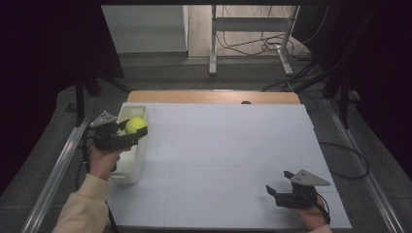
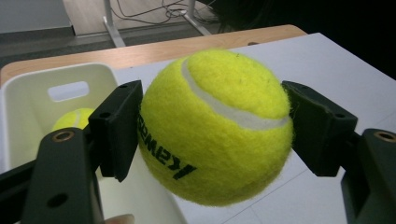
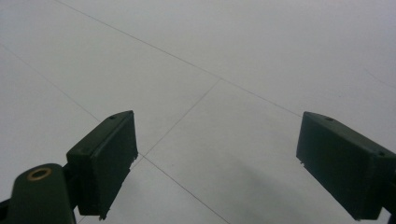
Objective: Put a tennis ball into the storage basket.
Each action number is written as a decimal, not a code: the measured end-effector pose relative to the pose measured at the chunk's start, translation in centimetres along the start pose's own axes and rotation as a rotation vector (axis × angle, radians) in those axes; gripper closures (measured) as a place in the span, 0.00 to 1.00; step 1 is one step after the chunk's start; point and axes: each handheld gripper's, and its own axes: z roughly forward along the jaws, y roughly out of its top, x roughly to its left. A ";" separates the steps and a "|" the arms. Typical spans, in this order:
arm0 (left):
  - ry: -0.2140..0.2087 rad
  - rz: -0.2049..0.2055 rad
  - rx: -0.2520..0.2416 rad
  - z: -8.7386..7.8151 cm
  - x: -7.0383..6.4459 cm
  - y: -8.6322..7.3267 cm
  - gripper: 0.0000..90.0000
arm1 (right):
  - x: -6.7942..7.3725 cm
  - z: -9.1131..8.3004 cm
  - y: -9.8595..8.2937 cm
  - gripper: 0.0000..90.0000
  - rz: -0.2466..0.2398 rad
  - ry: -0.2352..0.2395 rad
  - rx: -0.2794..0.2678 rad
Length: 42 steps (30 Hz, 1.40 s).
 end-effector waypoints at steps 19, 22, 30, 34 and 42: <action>0.065 -0.046 0.021 -0.4 2.5 -0.6 0.28 | 0.0 0.0 0.0 0.14 0.001 0.000 -0.001; 0.068 -0.047 0.028 -0.3 2.6 -0.7 0.28 | 0.0 0.0 0.0 0.14 0.000 0.000 0.000; 0.082 -0.061 0.061 0.2 3.3 -0.9 0.28 | 0.0 0.0 0.0 0.14 -0.001 0.000 0.000; 0.091 -0.069 0.093 0.6 3.7 -1.0 0.28 | 0.0 0.0 0.0 0.14 -0.003 -0.002 0.002; 0.102 -0.083 0.149 1.3 4.2 -1.0 0.28 | 0.0 0.0 0.0 0.14 -0.003 -0.002 0.004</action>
